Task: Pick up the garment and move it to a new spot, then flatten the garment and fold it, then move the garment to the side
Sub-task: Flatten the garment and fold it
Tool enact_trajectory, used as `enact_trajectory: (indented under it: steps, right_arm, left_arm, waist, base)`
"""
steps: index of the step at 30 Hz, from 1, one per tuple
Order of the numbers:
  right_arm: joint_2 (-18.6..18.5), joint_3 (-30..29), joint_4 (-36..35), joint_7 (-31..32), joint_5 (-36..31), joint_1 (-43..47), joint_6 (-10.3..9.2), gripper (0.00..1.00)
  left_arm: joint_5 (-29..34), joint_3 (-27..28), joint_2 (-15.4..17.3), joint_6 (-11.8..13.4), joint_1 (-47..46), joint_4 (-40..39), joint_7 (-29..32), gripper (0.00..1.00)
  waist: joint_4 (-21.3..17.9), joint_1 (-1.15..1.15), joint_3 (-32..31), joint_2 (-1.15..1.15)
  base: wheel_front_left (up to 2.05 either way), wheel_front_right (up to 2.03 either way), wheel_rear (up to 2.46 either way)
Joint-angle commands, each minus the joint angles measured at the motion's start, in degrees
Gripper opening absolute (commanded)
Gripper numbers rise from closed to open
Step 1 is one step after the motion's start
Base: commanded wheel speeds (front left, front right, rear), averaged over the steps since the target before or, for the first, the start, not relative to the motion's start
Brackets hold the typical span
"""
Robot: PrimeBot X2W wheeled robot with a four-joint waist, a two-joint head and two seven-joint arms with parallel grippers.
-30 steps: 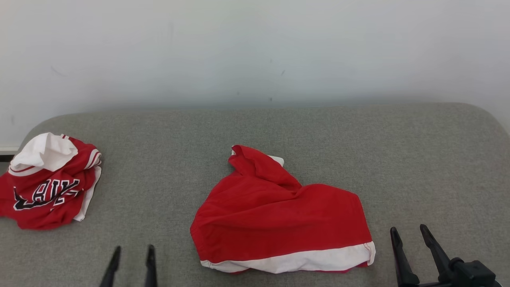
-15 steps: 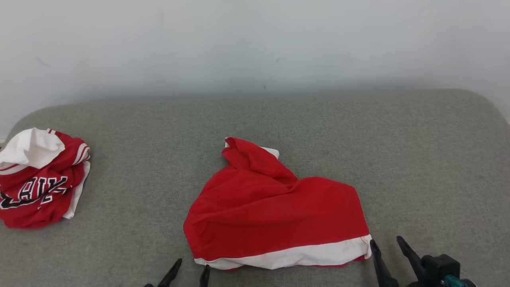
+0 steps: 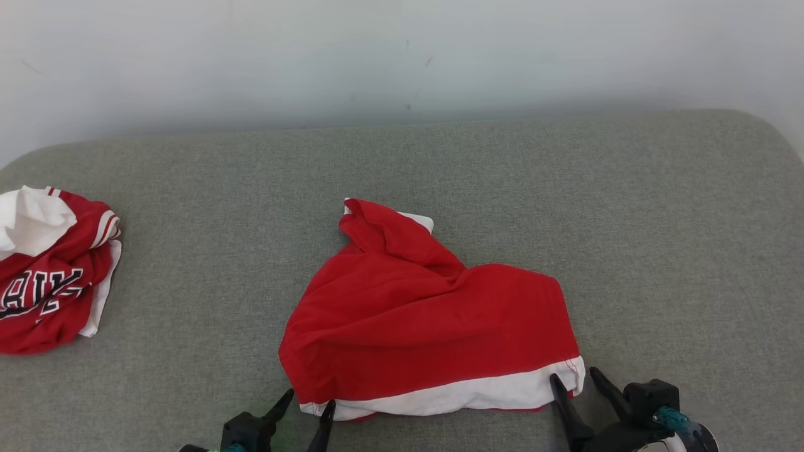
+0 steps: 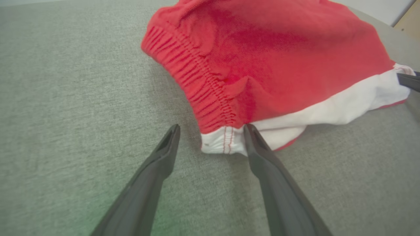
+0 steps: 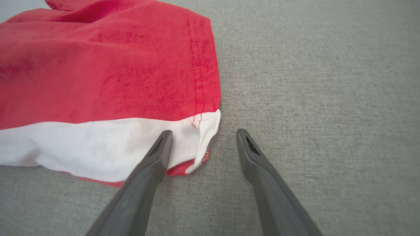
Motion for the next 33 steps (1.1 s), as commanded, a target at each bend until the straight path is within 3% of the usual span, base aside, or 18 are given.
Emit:
enact_trajectory:
  steps: [1, 3, 4, 5, 6, 14, 19, 25, 33]
  right_arm:
    - [0.35, 0.66, 1.05, -0.40, 0.61, -0.87, -0.13, 1.00]
    - [0.51, 1.67, 2.39, -0.39, 1.21, -1.49, -0.13, 1.00]
    - [0.64, 2.21, 2.61, -0.39, 1.74, -1.72, -0.13, 0.93]
    - [0.65, 2.50, 2.69, -0.34, 2.03, -1.93, -0.13, 0.47]
    - [0.57, 2.68, 2.50, -0.35, 2.29, -2.02, -0.13, 0.03]
    - [-1.64, 1.33, -6.05, -0.41, 2.15, -0.55, -0.13, 0.00]
    - [-3.62, 1.42, -13.42, -0.43, 2.21, -1.87, -0.13, 0.00]
    - [-6.59, 5.21, -18.24, -0.39, 5.97, -12.21, -0.13, 0.00]
    - [-11.18, 6.66, -19.49, 2.50, 14.10, -34.83, -0.13, 0.00]
  left_arm:
    - [-1.22, -0.44, -0.01, 0.09, -1.14, 1.07, -0.18, 1.00]
    - [-2.66, -1.33, -0.14, 0.09, -1.69, 2.27, -0.18, 1.00]
    - [-2.79, -1.69, 0.10, 0.09, -2.24, 1.97, -0.18, 0.50]
    - [-3.36, -1.56, 0.22, 0.09, -2.42, 1.59, -0.18, 0.33]
    - [-3.43, -1.73, 0.34, 0.09, -2.17, 1.36, -0.18, 0.00]
    - [-4.41, 0.01, 1.47, 0.09, 0.17, -6.15, -0.18, 0.00]
    - [-4.76, 0.64, 3.06, 0.08, -3.41, -11.51, -0.18, 0.00]
    - [-7.27, -2.87, 6.78, 0.08, -17.85, -13.59, 0.48, 0.00]
    - [-15.02, -7.78, 9.68, 0.08, -45.87, -12.53, 7.38, 0.00]
  waist:
    - [-0.07, -0.01, 0.38, 0.00]
    - [-0.05, -0.01, 0.61, 0.00]
    - [-0.05, -0.01, 0.67, 0.00]
    - [-0.06, -0.01, 0.72, 0.00]
    - [-0.09, -0.01, 0.75, 0.00]
    - [-0.16, -0.01, 0.75, 0.00]
    - [-0.16, -0.01, 1.32, 0.00]
    - [-1.15, -0.01, 4.61, 0.00]
    - [-2.51, -0.01, 16.56, 0.00]
  base:
    - [0.00, 0.00, 0.00]
    - [0.00, 0.00, 0.00]
    - [0.00, 0.00, 0.00]
    - [0.00, 0.00, 0.00]
    - [0.00, 0.00, 0.00]
    - [0.00, 0.00, 0.00]
    - [0.00, 0.00, 0.00]
    - [0.00, 0.00, 0.00]
    - [0.00, 0.00, 0.00]
